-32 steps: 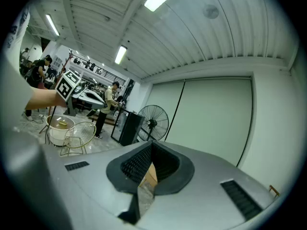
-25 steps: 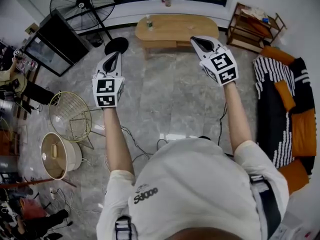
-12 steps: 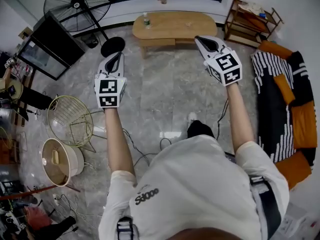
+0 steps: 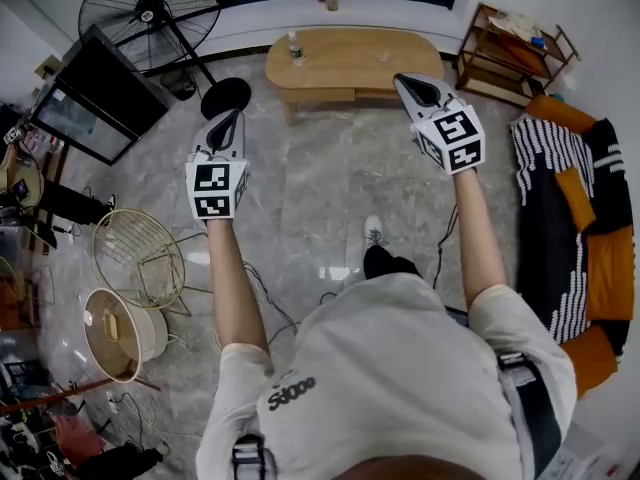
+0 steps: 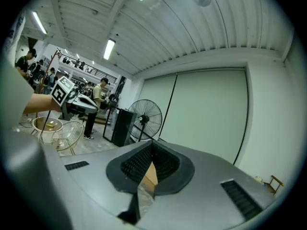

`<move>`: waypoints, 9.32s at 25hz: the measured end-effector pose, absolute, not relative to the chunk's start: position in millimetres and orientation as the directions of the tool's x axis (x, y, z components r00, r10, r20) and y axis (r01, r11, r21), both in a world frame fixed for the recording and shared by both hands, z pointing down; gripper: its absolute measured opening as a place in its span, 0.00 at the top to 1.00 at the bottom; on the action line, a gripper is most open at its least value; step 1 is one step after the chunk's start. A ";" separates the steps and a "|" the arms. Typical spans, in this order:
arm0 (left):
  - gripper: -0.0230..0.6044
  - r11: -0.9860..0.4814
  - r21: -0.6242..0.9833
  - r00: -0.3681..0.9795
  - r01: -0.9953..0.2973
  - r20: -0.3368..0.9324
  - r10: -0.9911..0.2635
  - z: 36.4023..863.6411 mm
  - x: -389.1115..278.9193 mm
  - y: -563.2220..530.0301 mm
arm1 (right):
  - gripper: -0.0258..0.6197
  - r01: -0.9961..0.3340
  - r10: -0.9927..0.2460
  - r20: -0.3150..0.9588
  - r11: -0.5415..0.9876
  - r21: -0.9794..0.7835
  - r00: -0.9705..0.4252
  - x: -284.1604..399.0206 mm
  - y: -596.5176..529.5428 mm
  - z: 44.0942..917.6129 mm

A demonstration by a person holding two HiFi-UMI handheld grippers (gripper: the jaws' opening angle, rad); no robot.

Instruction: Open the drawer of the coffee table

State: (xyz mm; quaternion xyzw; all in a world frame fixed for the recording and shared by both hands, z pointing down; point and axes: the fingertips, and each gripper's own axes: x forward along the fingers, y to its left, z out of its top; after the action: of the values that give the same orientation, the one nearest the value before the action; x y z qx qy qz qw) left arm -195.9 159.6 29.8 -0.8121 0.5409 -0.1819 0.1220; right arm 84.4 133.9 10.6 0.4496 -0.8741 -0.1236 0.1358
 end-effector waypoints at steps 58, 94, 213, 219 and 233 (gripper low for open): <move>0.94 -0.459 -0.328 0.378 -0.826 0.281 -0.882 240.2 -255.1 -437.7 | 0.95 -0.798 -0.842 0.215 0.539 0.270 -0.495 65.5 -440.9 211.3; 0.93 -0.328 -0.173 0.294 -0.929 0.198 -0.935 697.7 -256.1 -363.7 | 0.95 -0.782 -0.792 0.232 0.603 0.158 -0.565 120.1 -408.5 681.9; 0.55 -0.393 0.040 0.372 -0.919 0.421 -0.827 850.6 -288.1 -303.7 | 0.73 -0.681 -0.560 0.510 0.728 -0.071 -0.652 58.8 -276.0 837.1; 0.55 -0.372 0.058 0.354 -0.926 0.474 -0.806 875.7 -287.7 -304.2 | 0.73 -0.673 -0.536 0.543 0.736 -0.074 -0.646 58.5 -276.7 860.3; 0.66 -0.312 0.131 0.337 -0.941 0.462 -0.821 880.0 -308.9 -298.1 | 0.73 -0.481 -0.339 0.492 0.854 -0.196 -0.802 77.5 -268.5 847.7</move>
State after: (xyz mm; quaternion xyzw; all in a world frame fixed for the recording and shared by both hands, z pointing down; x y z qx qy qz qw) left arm -308.9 -298.1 880.0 -0.7947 0.5542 -0.1567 -0.1919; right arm 77.5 -268.5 847.7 0.2190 -0.9360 0.1576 0.2261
